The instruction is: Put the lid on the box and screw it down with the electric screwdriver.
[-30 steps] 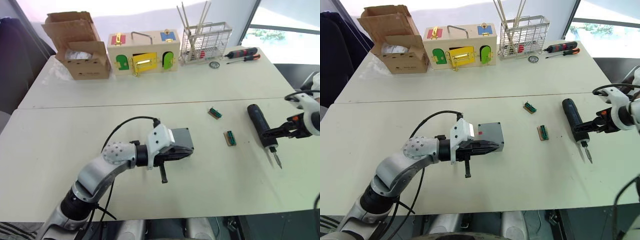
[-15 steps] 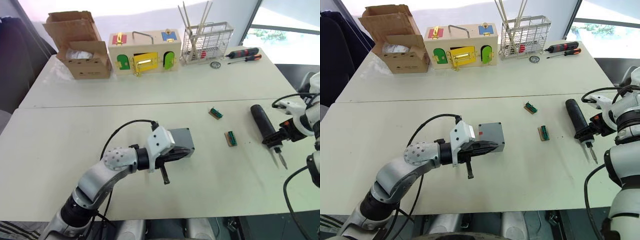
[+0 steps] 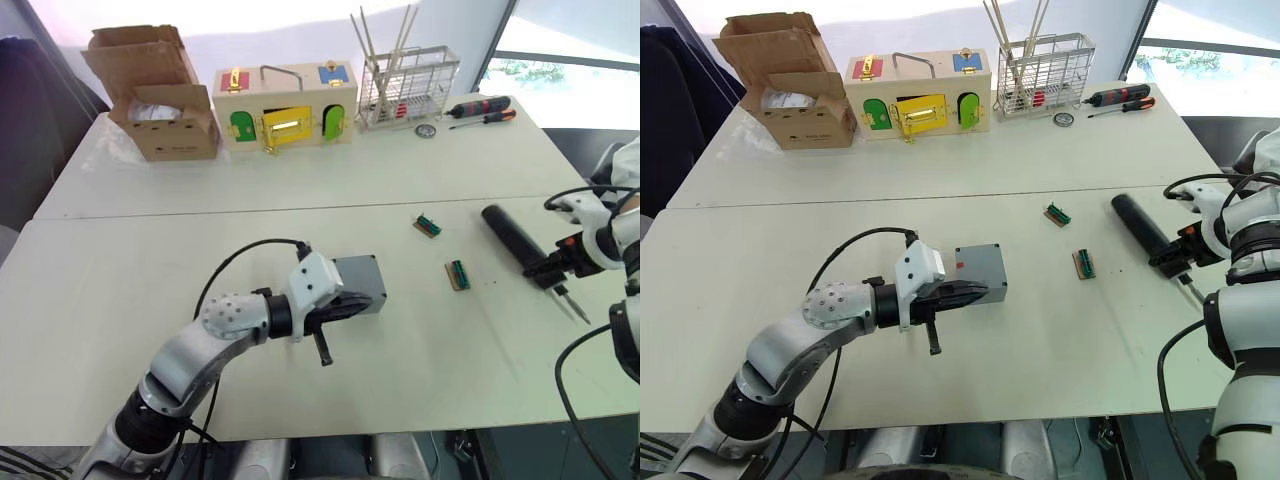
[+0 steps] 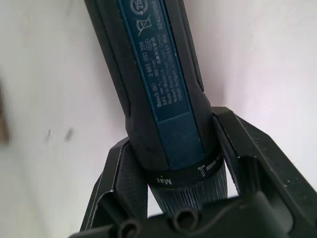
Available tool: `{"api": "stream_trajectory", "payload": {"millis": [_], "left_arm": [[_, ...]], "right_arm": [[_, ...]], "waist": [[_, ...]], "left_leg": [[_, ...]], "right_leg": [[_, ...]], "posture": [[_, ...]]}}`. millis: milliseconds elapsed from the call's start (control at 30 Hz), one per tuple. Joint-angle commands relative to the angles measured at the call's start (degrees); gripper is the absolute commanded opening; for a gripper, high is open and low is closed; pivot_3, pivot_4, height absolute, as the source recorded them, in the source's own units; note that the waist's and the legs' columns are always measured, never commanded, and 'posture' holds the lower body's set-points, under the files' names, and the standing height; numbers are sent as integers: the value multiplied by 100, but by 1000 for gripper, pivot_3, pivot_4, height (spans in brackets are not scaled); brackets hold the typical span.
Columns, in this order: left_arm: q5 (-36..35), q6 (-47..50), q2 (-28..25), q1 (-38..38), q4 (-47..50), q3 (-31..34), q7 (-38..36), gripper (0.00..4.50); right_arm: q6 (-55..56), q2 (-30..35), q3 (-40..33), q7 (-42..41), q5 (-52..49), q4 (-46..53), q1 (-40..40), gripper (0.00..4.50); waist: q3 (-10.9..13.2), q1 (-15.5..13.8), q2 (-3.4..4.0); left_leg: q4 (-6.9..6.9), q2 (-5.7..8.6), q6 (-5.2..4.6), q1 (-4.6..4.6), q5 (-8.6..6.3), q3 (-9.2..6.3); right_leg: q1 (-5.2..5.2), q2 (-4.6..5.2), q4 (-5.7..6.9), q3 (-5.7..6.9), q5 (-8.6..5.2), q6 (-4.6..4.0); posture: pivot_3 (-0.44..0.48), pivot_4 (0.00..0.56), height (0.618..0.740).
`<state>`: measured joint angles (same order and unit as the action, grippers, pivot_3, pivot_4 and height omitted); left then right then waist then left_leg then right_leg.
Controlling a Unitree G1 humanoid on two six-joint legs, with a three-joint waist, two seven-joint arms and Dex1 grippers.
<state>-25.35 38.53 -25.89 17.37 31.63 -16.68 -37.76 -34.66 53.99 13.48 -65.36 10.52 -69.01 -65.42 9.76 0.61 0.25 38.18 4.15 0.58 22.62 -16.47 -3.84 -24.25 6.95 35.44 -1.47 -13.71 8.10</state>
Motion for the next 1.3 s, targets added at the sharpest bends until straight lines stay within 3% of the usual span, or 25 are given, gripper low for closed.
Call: {"api": "stream_trajectory", "payload": {"millis": [33, 133, 200, 267, 400, 633, 800, 1133, 1300], "left_arm": [[-570, -38, 222, 126, -171, 813, 24, 0], [-754, -9, 161, 179, -371, 1078, -148, 0], [-755, 25, 79, 223, -428, 1050, -225, 0], [-755, 18, -3, 278, -516, 1049, -300, 0], [-465, -164, 5, 360, -753, 842, -328, 0], [-306, -291, 313, 381, -1042, 694, -245, 0], [27, -557, 590, 558, -1526, 441, -222, 0], [334, -776, 957, 287, -1543, 239, 3, 0], [499, -751, 809, 166, -1499, 101, -53, 0]], "right_arm": [[-183, 193, -1410, 763, -958, 1312, -212, 1800], [-599, -336, -2952, 1374, -1963, 3765, 1037, 1800], [-530, -1177, -3898, 2001, -2543, 5790, 2131, 1800], [-535, -2118, -4355, 2775, -2879, 7337, 2900, 1800], [-450, -3740, -4526, 3865, -3730, 9085, 3523, 1800], [-415, -4790, -3786, 4637, -4357, 10109, 4170, 1800], [-110, -4650, -3001, 4580, -4106, 10145, 4439, 1800], [37, -4321, -2534, 4544, -4187, 10035, 4626, 1800], [33, -4242, -2435, 4501, -4260, 9987, 4711, 1800]], "waist": [[4, 18, 17], [4, 4, 13], [2, -2, 9], [-1, -23, 6], [4, -91, 19], [0, -85, 17], [0, -55, 17], [0, 14, 17], [0, 12, 17]], "left_leg": [[-7, -1, 0, 9, 0, 4], [-13, -8, 5, 44, 3, -9], [-13, -12, 9, 56, 5, -34], [-3, -11, 18, 61, 9, -52], [18, 2, 35, 67, 22, -59], [7, 1, 33, 66, 22, -67], [9, 9, 40, 60, 27, -59], [2, 6, 38, 60, 26, -63], [2, 5, 38, 58, 26, -63]], "right_leg": [[-18, 0, 2, -1, 0, 0], [-53, -13, 9, 14, 0, 0], [-61, -17, 26, 36, -1, 1], [-66, -13, 67, 42, -1, 1], [-69, -4, 72, 25, -1, 1], [-72, -9, 77, 30, -1, 0], [-72, -14, 76, 29, -1, 0], [-72, -15, 75, 31, -1, -1], [-72, -16, 75, 31, -1, -1]], "posture": [[0, 150, 734], [0, 150, 734], [0, 150, 734], [0, 150, 734], [0, 150, 734], [0, 150, 734], [0, 150, 734], [0, 150, 734], [0, 150, 734]]}}
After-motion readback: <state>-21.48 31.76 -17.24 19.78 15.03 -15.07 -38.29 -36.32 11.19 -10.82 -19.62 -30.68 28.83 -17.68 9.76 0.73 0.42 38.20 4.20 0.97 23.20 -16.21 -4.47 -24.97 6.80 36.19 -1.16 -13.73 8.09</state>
